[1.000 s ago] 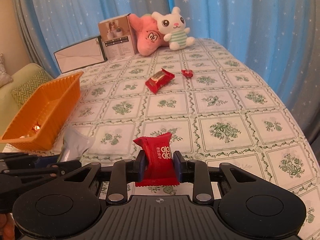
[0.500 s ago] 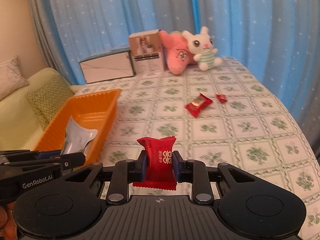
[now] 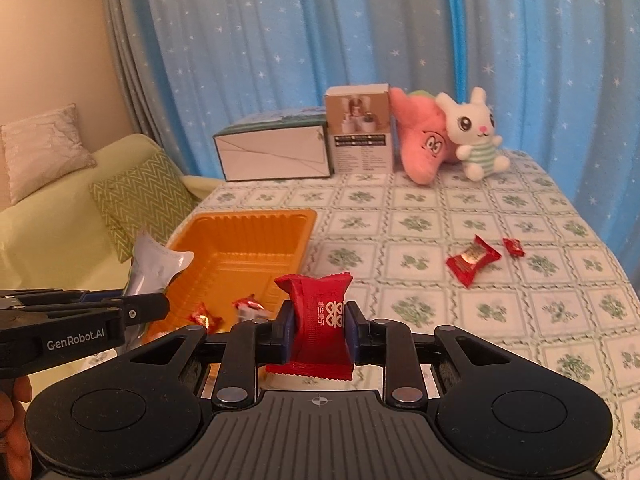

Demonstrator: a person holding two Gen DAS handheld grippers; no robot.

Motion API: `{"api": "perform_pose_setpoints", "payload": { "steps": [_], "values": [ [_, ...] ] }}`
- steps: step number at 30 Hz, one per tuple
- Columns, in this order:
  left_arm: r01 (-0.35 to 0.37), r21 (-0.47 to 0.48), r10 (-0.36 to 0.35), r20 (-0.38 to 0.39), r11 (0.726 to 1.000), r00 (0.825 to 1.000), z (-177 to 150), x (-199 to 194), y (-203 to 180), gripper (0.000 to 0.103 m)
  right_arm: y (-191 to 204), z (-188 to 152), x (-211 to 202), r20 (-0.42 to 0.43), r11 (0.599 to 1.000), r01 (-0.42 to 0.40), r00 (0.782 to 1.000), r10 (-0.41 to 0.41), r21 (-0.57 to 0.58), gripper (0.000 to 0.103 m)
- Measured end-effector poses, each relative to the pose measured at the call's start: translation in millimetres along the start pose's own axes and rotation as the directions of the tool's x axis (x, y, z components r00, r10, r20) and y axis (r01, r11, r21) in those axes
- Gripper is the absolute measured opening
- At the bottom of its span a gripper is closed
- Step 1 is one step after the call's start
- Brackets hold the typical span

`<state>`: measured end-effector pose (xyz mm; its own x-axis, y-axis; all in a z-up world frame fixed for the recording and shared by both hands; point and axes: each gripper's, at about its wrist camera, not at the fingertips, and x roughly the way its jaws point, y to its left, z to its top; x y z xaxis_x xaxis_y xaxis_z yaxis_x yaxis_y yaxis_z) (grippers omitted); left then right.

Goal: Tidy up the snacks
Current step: 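Carry both snacks over the orange tray and open both tools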

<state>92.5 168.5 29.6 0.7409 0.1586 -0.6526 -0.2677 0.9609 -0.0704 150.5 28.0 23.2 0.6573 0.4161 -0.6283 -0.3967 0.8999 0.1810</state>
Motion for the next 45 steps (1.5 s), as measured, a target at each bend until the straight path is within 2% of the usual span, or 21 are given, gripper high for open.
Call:
{"api": "perform_pose_setpoints", "payload": {
  "steps": [18, 38, 41, 45],
  "values": [
    [-0.036, -0.003, 0.036, -0.030, 0.999, 0.999, 30, 36, 53, 0.023, 46, 35, 62, -0.033, 0.995, -0.090, 0.995, 0.089, -0.031, 0.026],
    [-0.020, 0.047, 0.024, -0.095, 0.999, 0.995, 46, 95, 78, 0.023, 43, 49, 119, -0.099, 0.996, -0.085, 0.991, 0.086, 0.009, 0.026],
    [-0.009, 0.047, 0.014, -0.107, 0.999, 0.994, 47, 106, 80, 0.024, 41, 51, 124, -0.104, 0.996, -0.083, 0.991, 0.085, 0.021, 0.026],
    [-0.050, 0.074, 0.057, -0.093, 0.996, 0.994, 47, 108, 83, 0.033, 40, 51, 128, -0.106, 0.996, -0.088, 0.990, 0.091, 0.030, 0.026]
  ]
}}
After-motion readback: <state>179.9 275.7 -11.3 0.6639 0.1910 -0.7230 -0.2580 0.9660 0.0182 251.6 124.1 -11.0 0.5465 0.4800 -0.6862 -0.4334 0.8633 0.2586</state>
